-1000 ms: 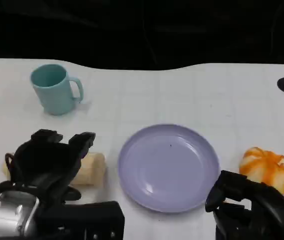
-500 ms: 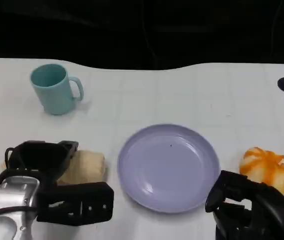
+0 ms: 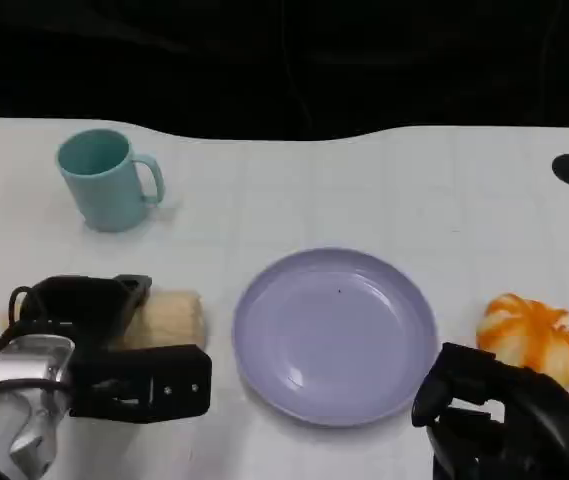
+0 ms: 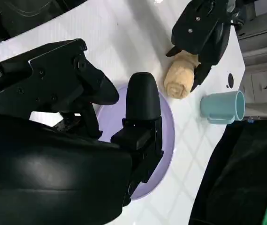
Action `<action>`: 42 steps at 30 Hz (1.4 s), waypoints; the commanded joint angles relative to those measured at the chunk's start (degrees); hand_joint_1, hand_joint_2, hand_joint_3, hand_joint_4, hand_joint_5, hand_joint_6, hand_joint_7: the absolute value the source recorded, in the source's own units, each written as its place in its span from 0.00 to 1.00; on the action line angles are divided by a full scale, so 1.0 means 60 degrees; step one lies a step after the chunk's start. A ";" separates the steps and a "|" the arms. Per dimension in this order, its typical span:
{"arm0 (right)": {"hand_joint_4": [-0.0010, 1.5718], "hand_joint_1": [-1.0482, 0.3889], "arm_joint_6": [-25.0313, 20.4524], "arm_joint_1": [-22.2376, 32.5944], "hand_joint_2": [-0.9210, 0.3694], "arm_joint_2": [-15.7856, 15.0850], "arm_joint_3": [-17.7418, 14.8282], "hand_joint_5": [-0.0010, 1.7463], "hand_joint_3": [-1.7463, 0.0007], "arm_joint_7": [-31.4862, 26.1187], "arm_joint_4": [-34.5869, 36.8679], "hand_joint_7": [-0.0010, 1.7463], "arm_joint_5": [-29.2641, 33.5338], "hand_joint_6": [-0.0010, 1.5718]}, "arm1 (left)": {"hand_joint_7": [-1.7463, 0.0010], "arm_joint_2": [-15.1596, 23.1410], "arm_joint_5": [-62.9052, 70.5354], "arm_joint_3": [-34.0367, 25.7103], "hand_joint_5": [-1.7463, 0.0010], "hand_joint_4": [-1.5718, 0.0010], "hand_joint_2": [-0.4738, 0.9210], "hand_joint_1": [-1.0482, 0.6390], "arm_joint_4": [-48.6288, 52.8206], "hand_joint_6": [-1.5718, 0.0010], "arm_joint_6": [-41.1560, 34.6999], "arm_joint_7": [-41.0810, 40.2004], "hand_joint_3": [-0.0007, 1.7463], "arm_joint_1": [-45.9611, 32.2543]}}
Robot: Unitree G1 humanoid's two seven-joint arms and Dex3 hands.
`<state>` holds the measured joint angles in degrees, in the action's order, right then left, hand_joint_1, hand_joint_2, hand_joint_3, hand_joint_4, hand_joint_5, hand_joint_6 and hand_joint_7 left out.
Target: Grasp the towel on the left side of the plate with the left hand and place it into the plate.
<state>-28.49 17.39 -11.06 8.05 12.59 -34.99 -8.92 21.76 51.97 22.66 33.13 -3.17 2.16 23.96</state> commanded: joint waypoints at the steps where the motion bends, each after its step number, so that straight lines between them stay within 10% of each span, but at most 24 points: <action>1: 0.46 0.69 0.0007 0.0026 0.18 -0.0108 -0.0086 1.00 0.42 -0.0006 -0.0093 0.92 0.0028 0.36 | 0.93 0.0171 -0.0527 -0.0007 0.84 0.41 1.00 0.50 0.1257 0.48 0.1294 -0.2030 0.10 -0.0291; 4: 0.46 0.68 0.0015 -0.0011 0.18 -0.0134 -0.0091 1.00 0.42 0.0025 -0.0004 0.92 0.0033 0.36 | 0.92 0.0149 -0.0685 0.0092 0.37 0.42 1.00 0.49 0.2064 0.24 0.1844 -0.2990 0.18 -0.0130; 5: 0.46 0.68 0.0026 -0.0017 0.18 -0.0141 -0.0087 1.00 0.42 0.0033 0.0016 0.92 0.0043 0.36 | 0.70 0.0129 -0.0712 0.0121 0.15 0.46 1.00 0.49 0.2260 0.28 0.1925 -0.3208 0.15 -0.0088; 7: 0.46 0.68 0.0050 -0.0007 0.18 -0.0152 -0.0086 1.00 0.42 0.0048 0.0025 0.92 0.0057 0.36 | 0.21 0.0071 -0.0768 0.0174 0.03 0.48 1.00 0.50 0.2579 0.50 0.1985 -0.3604 0.16 -0.0030; 10: 0.46 0.68 0.0044 -0.0001 0.18 -0.0134 -0.0111 1.00 0.42 0.0049 0.0025 0.92 0.0048 0.36 | 0.03 0.0029 -0.0888 0.0241 0.00 0.47 0.99 0.50 0.2649 0.59 0.2007 -0.4019 0.15 -0.0064; 33: 0.45 0.67 0.0248 -0.0158 0.18 0.0122 0.0074 1.00 0.43 0.0003 0.0286 0.91 0.0150 0.37 | 0.00 0.0565 -0.1979 -0.0970 0.00 0.47 0.91 0.54 -0.2734 0.62 0.1425 -0.2352 0.22 -0.1554; 38: 0.45 0.66 0.0225 -0.0196 0.19 0.0130 0.0125 1.00 0.42 0.0035 0.0311 0.91 0.0149 0.37 | 0.00 0.0063 -0.1940 -0.0724 0.00 0.45 0.74 0.54 -0.3982 0.60 0.1211 -0.1740 0.52 -0.1465; 42: 0.45 0.66 0.0065 -0.0215 0.19 0.0060 0.0062 1.00 0.42 0.0072 0.0237 0.90 0.0115 0.36 | 0.00 -0.0519 -0.1558 -0.0357 0.00 0.45 0.70 0.52 -0.4726 0.60 0.0495 -0.1027 0.57 -0.1010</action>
<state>-27.41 16.34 -10.07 8.82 12.79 -33.09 -7.85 20.21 41.07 19.42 7.50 2.34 -6.72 15.52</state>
